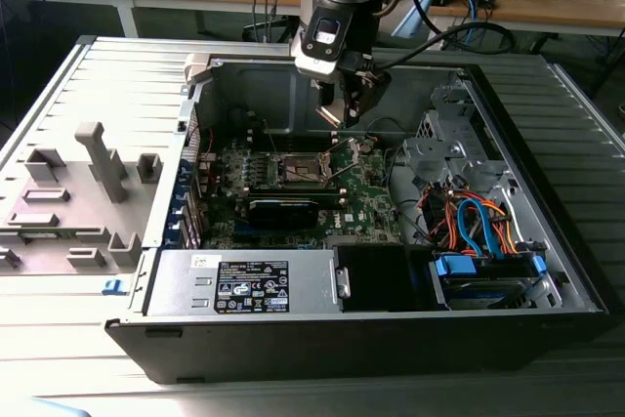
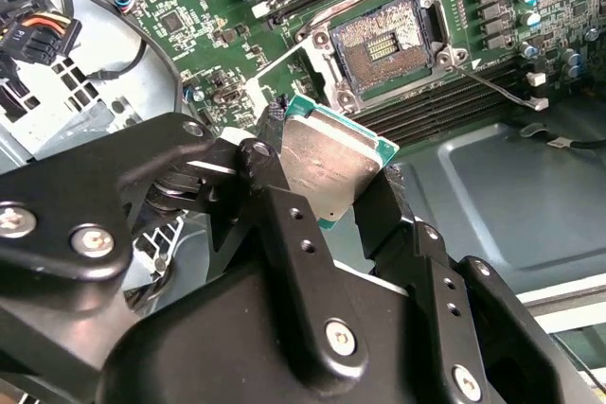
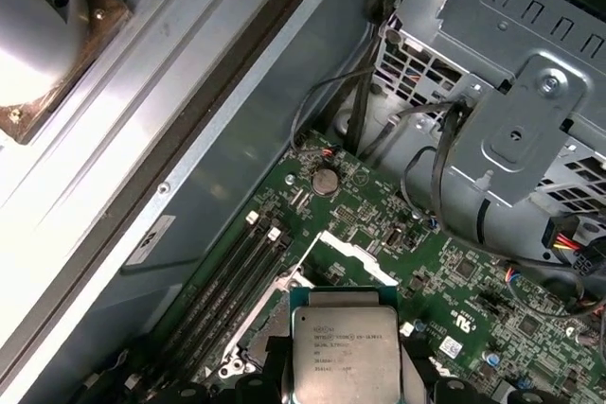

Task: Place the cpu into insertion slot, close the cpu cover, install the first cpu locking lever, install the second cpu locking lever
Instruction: 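Place the cpu into insertion slot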

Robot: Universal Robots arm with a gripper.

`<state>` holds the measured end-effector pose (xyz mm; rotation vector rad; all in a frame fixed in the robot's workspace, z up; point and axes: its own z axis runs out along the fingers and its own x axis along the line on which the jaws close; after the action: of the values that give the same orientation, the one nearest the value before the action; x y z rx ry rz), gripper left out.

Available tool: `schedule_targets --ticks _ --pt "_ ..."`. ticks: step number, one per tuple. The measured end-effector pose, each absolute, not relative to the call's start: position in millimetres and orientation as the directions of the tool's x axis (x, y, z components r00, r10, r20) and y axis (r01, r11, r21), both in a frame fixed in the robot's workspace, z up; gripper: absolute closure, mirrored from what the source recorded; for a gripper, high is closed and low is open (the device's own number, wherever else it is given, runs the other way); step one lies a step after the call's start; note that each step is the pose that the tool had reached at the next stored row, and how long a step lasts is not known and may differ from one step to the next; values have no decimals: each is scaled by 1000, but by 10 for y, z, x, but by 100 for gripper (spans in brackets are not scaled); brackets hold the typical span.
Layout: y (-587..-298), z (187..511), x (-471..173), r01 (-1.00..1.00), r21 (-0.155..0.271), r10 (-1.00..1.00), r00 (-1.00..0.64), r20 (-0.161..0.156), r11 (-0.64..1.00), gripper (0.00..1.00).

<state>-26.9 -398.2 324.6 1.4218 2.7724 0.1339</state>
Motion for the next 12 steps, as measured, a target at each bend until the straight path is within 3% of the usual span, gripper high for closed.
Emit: schedule_targets --ticks 12 --pt "-3982 3244 -269 830 87 832 -554 19 551 45"
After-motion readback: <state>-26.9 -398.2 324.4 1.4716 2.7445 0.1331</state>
